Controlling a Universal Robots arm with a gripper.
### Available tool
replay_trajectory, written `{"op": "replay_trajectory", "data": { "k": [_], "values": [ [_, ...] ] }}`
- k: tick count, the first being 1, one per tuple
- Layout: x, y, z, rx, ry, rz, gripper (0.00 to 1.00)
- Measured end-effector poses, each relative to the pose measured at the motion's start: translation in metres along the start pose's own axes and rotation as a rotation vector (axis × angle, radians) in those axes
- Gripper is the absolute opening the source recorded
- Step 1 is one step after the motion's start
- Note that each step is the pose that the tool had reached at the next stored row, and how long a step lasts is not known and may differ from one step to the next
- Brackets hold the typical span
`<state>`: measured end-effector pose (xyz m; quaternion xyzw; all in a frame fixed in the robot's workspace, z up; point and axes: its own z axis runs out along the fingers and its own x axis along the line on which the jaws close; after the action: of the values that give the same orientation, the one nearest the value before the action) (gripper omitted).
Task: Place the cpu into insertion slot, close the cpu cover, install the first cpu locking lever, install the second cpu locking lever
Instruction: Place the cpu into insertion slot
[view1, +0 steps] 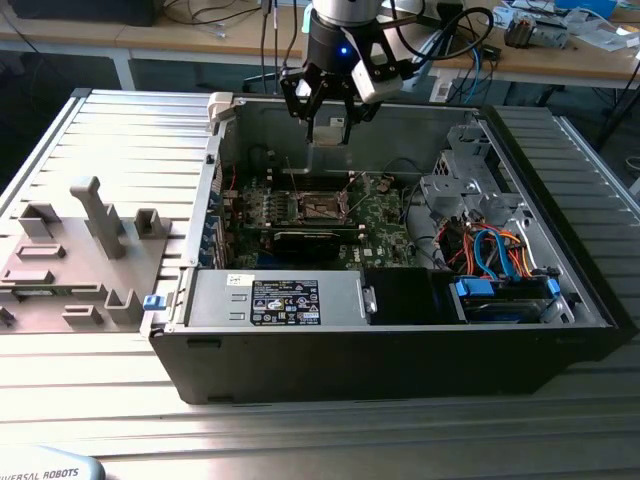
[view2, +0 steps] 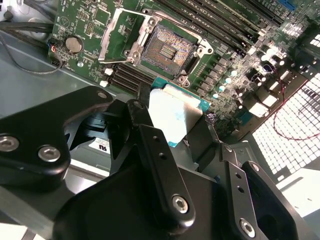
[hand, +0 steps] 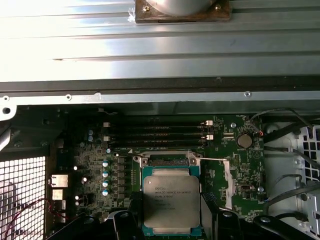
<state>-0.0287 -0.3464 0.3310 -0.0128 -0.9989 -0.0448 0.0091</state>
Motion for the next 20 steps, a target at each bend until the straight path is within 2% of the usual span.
{"op": "replay_trajectory", "data": {
  "k": [6, 9, 20],
  "values": [
    [0.0, 0.0, 0.0004, 0.0, 0.0, 0.0, 0.54],
    [-0.0001, -0.0002, 0.0026, 0.0001, 0.0, 0.0, 0.54],
    [-0.0001, -0.0003, 0.003, -0.0006, -0.0042, 0.047, 0.54]
  ]
}}
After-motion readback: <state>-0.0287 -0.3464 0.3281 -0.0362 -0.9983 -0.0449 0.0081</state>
